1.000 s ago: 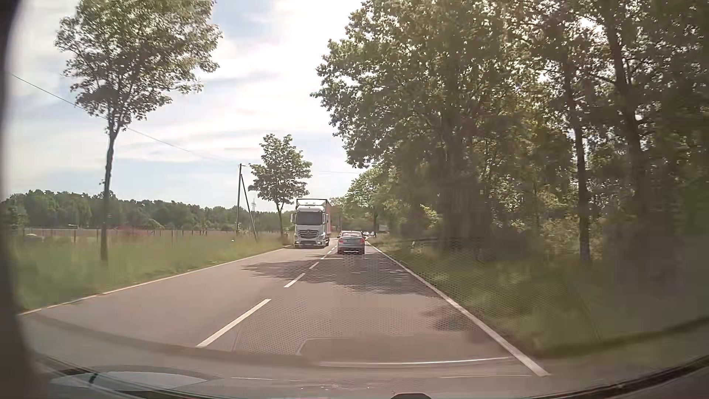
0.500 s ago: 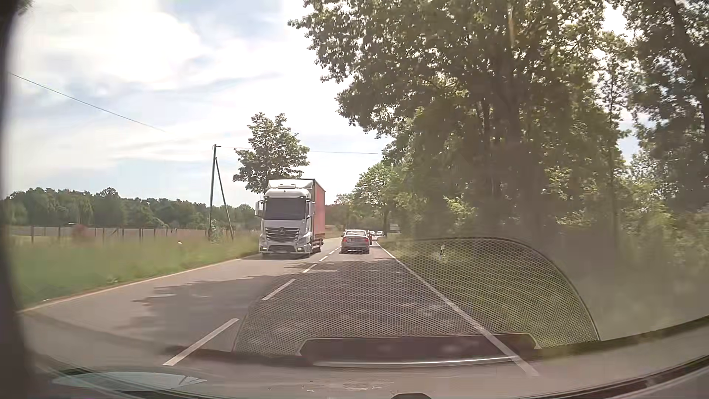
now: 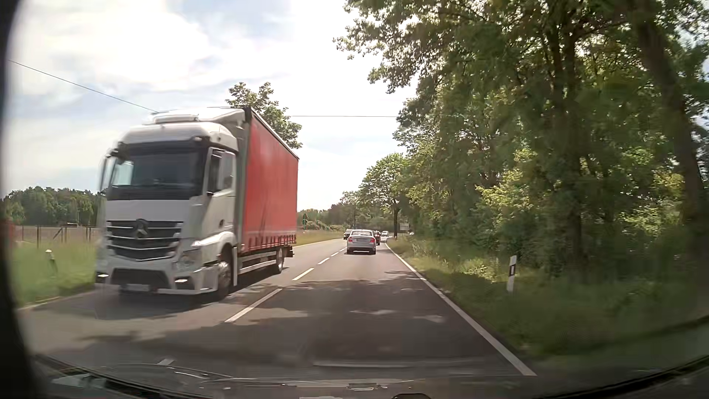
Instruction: Follow the waypoints while adhering to traffic rules and regulations
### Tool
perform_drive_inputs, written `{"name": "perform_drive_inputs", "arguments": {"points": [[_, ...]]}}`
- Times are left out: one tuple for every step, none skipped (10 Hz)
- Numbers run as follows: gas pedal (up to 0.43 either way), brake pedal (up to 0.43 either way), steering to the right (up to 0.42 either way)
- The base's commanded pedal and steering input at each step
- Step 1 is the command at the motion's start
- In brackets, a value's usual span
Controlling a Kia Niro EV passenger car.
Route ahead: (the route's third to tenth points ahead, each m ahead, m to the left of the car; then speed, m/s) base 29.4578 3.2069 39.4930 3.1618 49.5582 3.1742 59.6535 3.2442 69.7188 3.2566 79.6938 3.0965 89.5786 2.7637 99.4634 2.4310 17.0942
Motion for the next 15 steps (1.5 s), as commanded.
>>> {"name": "perform_drive_inputs", "arguments": {"points": [[0.228, 0.000, -0.009], [0.228, 0.000, -0.006], [0.228, 0.000, -0.005], [0.220, 0.000, -0.004], [0.189, 0.000, -0.004], [0.150, 0.000, -0.004], [0.087, 0.000, -0.004], [0.047, 0.000, -0.004], [0.039, 0.000, -0.004], [0.028, 0.000, -0.004], [0.028, 0.000, -0.004], [0.028, 0.000, -0.003], [0.028, 0.000, -0.001], [0.028, 0.000, 0.000], [0.028, 0.000, 0.002]]}}
